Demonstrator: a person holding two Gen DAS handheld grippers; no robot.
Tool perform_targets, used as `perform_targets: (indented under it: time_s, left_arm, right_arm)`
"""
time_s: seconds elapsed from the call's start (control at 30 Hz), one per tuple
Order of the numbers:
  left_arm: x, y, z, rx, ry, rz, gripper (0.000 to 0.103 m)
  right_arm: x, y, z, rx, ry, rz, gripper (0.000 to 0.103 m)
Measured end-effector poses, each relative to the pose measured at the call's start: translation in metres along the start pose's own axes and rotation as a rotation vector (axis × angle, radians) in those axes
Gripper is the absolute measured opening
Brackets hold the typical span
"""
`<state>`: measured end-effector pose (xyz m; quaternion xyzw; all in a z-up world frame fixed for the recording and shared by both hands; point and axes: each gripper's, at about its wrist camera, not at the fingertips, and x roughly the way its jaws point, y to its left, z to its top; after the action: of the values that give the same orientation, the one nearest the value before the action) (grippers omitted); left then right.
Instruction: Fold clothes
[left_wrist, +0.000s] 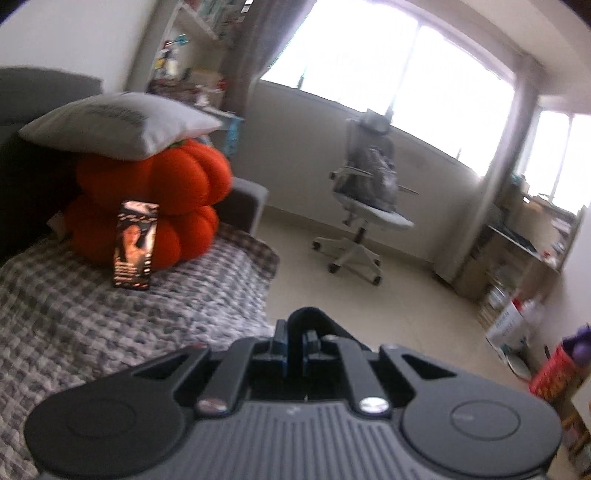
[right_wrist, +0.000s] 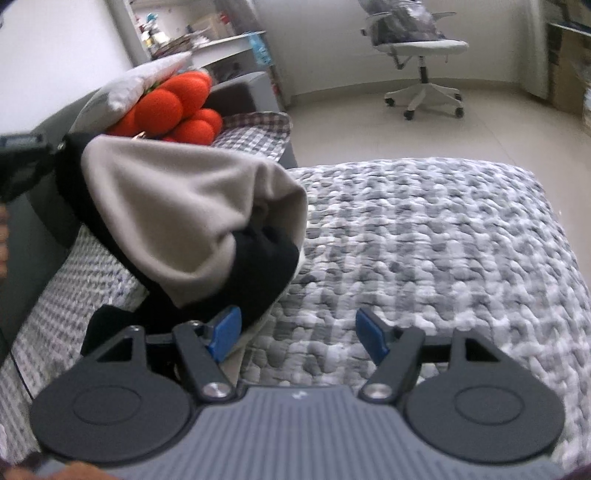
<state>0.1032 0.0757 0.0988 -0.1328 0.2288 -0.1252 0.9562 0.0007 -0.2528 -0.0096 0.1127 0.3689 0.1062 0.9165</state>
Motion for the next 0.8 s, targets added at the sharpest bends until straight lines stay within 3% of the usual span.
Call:
perform_targets:
  time_s: [0.27, 0.63, 0.67, 0.8]
  left_arm:
    - [0.047, 0.043, 0.007, -0.104, 0.044, 0.103, 0.007]
    - [0.116, 0.073, -0.017, -0.072, 0.166, 0.201, 0.007]
    - [0.119, 0.074, -0.019, -0.066, 0.171, 0.204, 0.007]
    - [0.131, 0.079, -0.027, -0.064, 0.189, 0.209, 0.007]
  right_arm:
    - [0.029, 0.027, 0.009, -0.149, -0.007, 0.051, 0.072]
    - [0.069, 0.045, 0.041, -0.217, -0.079, 0.085, 0.071]
    - [0.073, 0.043, 0.044, -0.21, -0.085, 0.086, 0.07]
    - [0.097, 0.028, 0.059, -0.128, -0.066, 0.086, 0.043]
